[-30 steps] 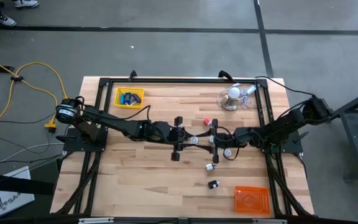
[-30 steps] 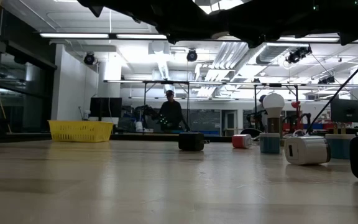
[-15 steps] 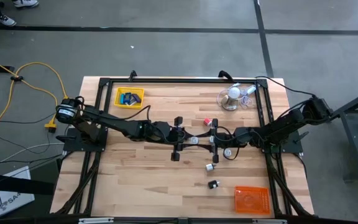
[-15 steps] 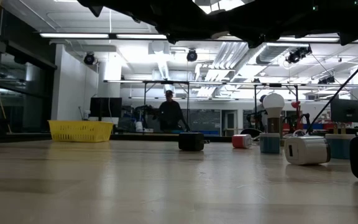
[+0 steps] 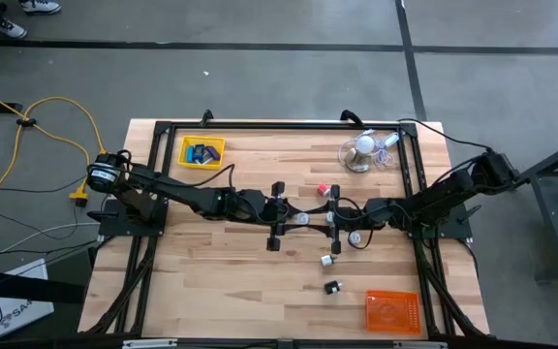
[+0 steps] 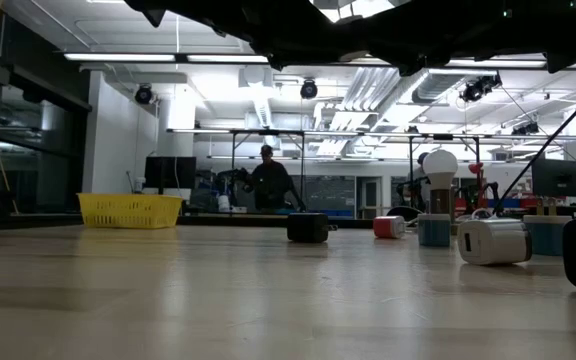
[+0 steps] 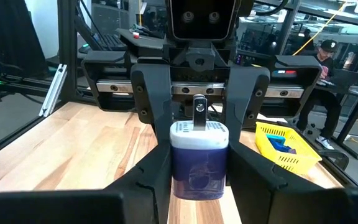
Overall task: Pick & Place Office items
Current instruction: Put the purple charger adapter into the orange bin
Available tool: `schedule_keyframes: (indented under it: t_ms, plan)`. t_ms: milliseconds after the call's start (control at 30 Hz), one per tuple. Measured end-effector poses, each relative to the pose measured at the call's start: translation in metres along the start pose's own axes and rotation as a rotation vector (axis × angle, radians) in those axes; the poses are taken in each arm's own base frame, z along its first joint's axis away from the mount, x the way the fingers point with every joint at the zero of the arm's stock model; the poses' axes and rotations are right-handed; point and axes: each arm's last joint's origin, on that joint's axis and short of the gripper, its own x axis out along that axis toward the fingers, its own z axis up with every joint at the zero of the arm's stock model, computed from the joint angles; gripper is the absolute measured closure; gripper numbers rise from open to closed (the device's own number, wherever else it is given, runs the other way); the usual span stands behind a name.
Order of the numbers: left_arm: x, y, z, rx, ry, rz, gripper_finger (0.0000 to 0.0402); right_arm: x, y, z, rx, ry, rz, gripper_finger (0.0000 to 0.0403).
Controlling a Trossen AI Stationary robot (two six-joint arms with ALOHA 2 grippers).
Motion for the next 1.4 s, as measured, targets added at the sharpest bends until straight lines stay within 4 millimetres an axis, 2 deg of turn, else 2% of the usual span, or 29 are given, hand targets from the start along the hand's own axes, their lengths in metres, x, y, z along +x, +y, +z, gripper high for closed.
schedule_keyframes:
  t_ms: [633, 1133, 1400]
  plan:
    - [0.0, 0.0, 0.0, -0.026, -0.003, -0.02, 0.0162, 0.0, 0.0, 0.0, -0.005, -0.001, 0.012, 0.0282]
    - [-0.001, -0.008, 0.001, -0.019, -0.006, -0.052, 0.0159, -0.001, 0.001, 0.001, -0.005, 0.001, 0.009, 0.0282]
    - [-0.001, -0.008, 0.001, -0.019, -0.002, -0.044, 0.0159, -0.006, 0.011, 0.005, -0.029, 0.003, 0.002, 0.0282]
